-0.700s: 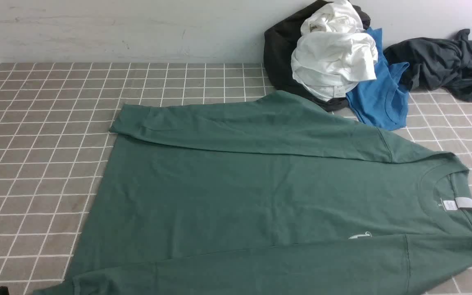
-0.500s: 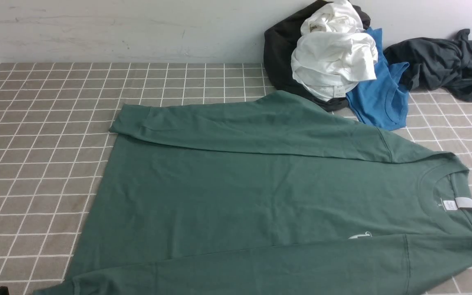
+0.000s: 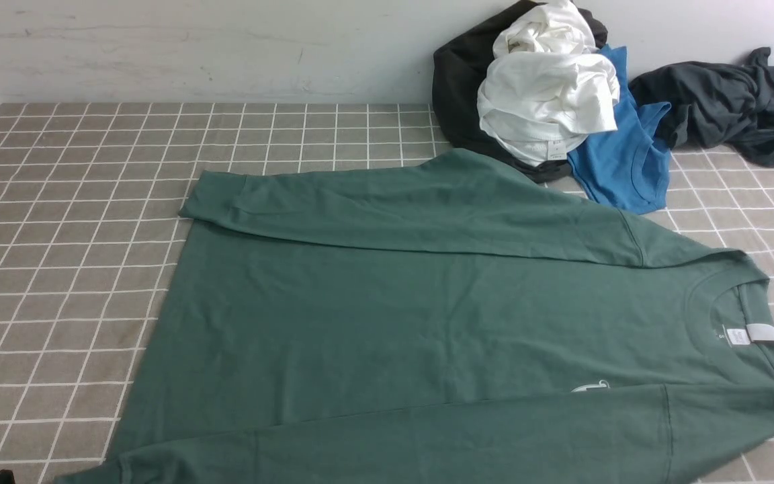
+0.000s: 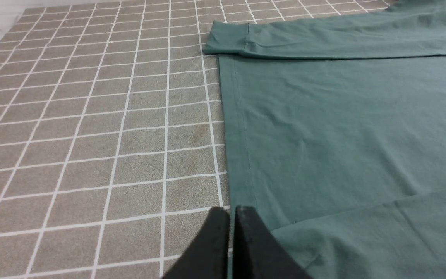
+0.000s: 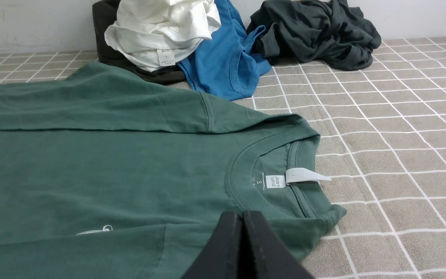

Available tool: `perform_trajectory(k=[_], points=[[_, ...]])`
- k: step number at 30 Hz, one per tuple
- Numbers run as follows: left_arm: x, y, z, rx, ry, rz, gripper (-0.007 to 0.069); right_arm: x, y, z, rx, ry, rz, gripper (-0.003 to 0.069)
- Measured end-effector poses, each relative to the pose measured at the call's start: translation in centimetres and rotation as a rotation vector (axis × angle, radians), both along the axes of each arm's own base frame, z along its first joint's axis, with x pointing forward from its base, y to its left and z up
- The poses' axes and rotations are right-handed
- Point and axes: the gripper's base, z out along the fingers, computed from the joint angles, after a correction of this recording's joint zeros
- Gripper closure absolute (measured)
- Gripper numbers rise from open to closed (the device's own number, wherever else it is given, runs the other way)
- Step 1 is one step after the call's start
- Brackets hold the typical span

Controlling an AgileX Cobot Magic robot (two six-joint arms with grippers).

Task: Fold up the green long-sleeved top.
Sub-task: Use the left arm to clamp the cuff closest to it

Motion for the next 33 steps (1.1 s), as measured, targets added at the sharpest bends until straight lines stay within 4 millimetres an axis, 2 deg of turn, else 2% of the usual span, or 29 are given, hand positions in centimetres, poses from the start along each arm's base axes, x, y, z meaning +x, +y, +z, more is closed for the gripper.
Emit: perform_trajectory(k=[28, 31, 33], points=[[0.0, 0.1, 0.0, 0.045, -0.008, -0.006, 0.0620, 0.0, 0.0, 0.0, -0.008, -0.004, 0.000, 0.0671], [0.1, 0.1, 0.4, 0.042, -0.050, -0.001, 0.0620, 0.1, 0.0, 0.4, -0.016, -0.047, 0.000, 0.0671], [0.3, 0.2, 1.2, 0.037, -0.141, 0.010, 0.0620, 0.2, 0.0, 1.3, -0.023, -0.157, 0.002, 0.0671]])
